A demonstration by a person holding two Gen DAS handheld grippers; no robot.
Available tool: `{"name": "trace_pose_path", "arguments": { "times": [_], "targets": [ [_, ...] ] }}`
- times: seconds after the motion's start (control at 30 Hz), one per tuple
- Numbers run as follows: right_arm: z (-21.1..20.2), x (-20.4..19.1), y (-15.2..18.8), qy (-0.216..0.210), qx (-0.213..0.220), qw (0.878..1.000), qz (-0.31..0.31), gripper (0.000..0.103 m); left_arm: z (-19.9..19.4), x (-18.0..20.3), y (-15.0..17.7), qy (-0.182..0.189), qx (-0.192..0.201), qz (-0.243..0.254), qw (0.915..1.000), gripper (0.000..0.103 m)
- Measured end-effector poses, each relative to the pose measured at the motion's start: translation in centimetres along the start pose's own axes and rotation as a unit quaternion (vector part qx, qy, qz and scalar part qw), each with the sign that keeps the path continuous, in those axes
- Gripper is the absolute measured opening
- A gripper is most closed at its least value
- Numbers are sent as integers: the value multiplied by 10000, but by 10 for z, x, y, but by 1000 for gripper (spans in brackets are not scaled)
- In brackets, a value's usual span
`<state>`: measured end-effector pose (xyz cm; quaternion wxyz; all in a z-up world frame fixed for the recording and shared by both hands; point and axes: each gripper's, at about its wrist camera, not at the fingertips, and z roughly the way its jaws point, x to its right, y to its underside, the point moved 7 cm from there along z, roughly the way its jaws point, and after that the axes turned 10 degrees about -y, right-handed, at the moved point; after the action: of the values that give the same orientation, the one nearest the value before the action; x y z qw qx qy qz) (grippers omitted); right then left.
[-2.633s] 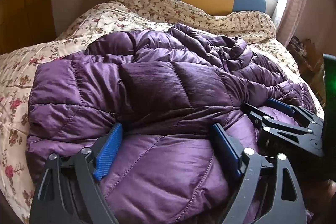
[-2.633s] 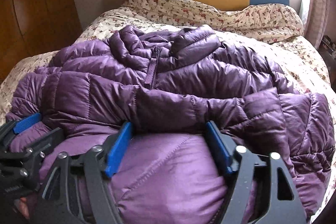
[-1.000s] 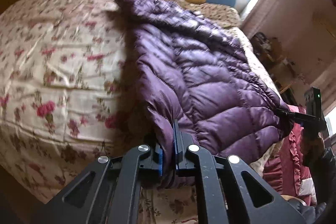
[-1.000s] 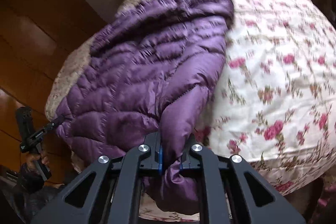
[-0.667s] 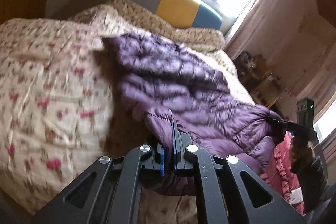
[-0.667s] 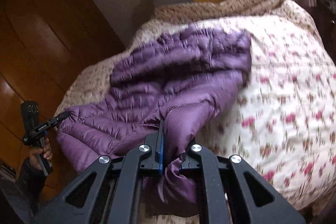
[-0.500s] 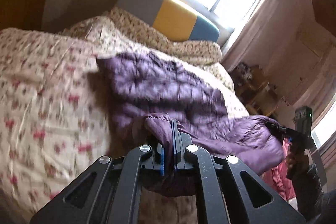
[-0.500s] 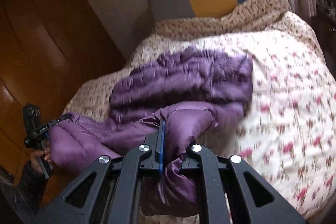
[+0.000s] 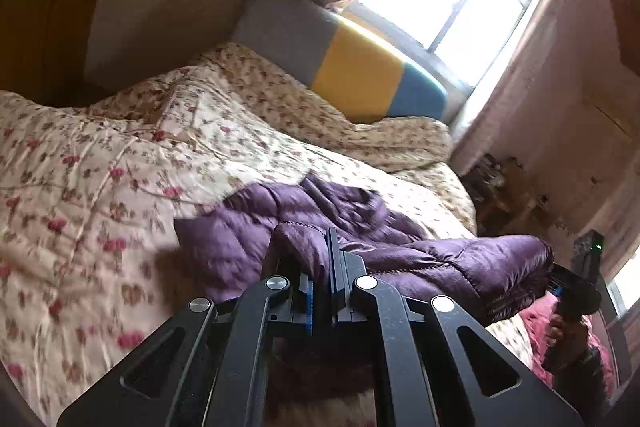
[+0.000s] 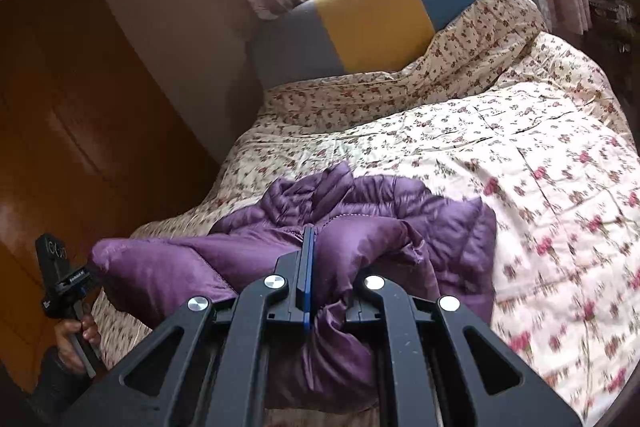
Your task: Fold large clothes
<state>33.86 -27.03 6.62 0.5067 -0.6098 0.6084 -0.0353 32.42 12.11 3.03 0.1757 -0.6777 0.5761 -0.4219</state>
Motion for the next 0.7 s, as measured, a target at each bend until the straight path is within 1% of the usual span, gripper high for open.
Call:
{"name": "trace_pose_path", "arguments": {
  "times": [0.13, 0.3, 0.4, 0.43, 0.47, 0.5, 0.53, 0.57, 0.6, 0.63, 0.67, 0.7],
  "targets": [
    [46, 23, -12, 254, -222, 9994, 81, 8, 51, -14, -17, -221, -214, -191, 9993, 5],
    [90, 60, -9, 445, -473, 9970, 410, 10, 105, -24, -20, -633, -527, -56, 9966, 5],
    [104, 73, -3, 496, -540, 9958, 548, 17, 126, -31, -18, -747, -706, -130, 9946, 5],
    [107, 77, -2, 482, -534, 9954, 626, 21, 132, -34, -17, -772, -765, -209, 9939, 5],
    [109, 82, -2, 440, -504, 9951, 723, 30, 137, -36, -17, -750, -807, -277, 9935, 5],
    [111, 84, -3, 386, -469, 9950, 790, 37, 141, -38, -16, -730, -857, -370, 9930, 10],
    [111, 85, -4, 316, -430, 9949, 851, 60, 143, -39, -15, -731, -885, -432, 9925, 13],
    [110, 85, -4, 273, -387, 9947, 907, 76, 145, -42, -15, -701, -923, -515, 9919, 14],
    [108, 84, -6, 254, -333, 9949, 922, 78, 145, -44, -16, -630, -937, -618, 9917, 19],
    [106, 81, -9, 206, -269, 9954, 901, 80, 144, -46, -17, -596, -925, -717, 9913, 29],
    [104, 79, -11, 165, -234, 9956, 895, 88, 141, -49, -18, -581, -905, -797, 9910, 37],
    [102, 76, -13, 112, -194, 9957, 904, 92, 138, -50, -20, -550, -860, -863, 9910, 55]
  ]
}}
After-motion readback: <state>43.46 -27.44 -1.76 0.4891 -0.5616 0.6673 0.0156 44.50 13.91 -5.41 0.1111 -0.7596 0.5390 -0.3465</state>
